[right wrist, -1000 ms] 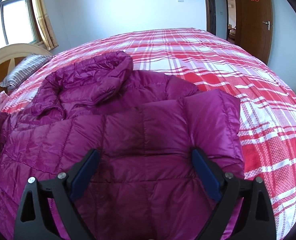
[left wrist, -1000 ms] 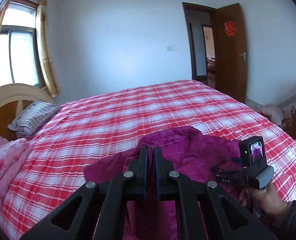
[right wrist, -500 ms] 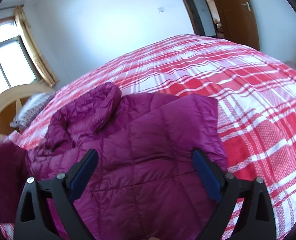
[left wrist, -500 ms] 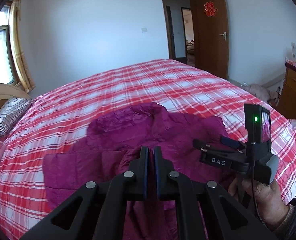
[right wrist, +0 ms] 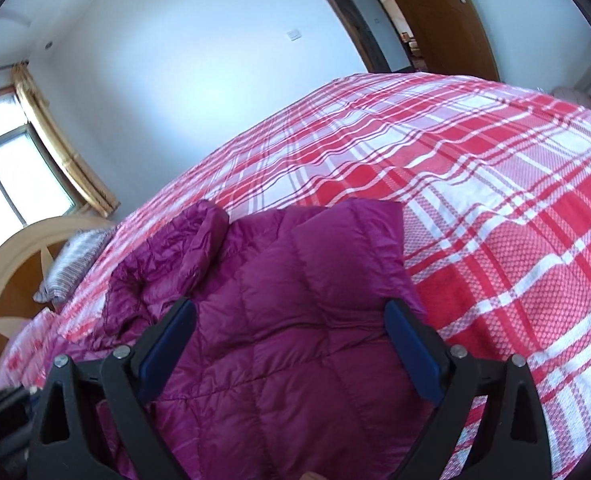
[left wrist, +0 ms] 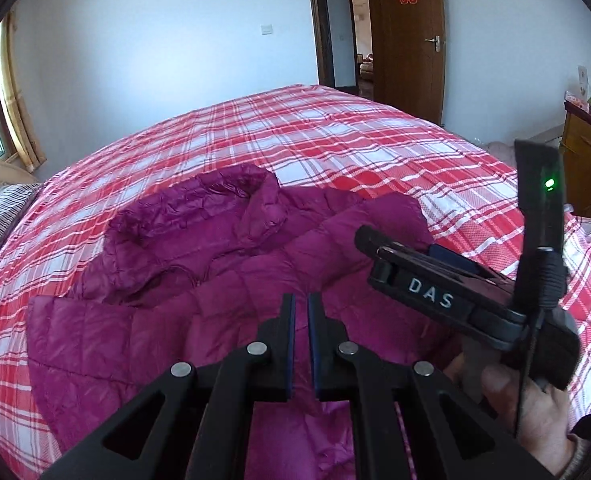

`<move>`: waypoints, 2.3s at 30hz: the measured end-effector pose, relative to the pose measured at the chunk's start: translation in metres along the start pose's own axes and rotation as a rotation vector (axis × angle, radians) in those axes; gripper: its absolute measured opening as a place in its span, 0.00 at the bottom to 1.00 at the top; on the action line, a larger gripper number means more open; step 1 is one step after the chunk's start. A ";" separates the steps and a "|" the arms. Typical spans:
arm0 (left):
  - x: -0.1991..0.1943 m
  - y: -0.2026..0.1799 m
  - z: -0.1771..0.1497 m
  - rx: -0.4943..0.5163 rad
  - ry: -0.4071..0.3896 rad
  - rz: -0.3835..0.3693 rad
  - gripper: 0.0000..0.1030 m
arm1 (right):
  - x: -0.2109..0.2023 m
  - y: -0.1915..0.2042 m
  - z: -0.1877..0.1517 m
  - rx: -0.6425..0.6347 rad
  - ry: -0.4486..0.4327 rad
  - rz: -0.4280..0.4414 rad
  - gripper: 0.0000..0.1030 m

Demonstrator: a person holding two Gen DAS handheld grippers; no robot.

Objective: Fold large clothes

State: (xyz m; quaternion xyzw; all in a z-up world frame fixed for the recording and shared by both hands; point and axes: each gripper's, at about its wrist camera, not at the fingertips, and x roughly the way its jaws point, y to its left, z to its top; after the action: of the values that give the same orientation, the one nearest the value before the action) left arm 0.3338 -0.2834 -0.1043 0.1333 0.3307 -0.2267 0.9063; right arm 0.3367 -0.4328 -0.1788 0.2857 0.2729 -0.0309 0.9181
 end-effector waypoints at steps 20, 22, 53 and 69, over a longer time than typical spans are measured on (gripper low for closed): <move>-0.038 0.241 -0.089 -0.379 0.012 0.449 0.76 | -0.003 0.105 -0.058 -0.241 0.450 0.147 0.47; -0.042 0.240 -0.089 -0.373 -0.003 0.443 0.76 | -0.011 0.113 -0.058 -0.280 0.412 0.154 0.22; 0.070 0.223 -0.069 -0.301 0.174 0.438 0.88 | 0.036 0.146 -0.073 -0.448 0.273 -0.090 0.63; 0.078 0.227 -0.074 -0.320 0.203 0.464 0.98 | 0.042 0.150 -0.085 -0.502 0.290 -0.164 0.63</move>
State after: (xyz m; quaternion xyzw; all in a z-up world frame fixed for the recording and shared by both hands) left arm 0.4602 -0.0843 -0.1904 0.0830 0.4118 0.0559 0.9058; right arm 0.3635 -0.2577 -0.1828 0.0283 0.4223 0.0047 0.9060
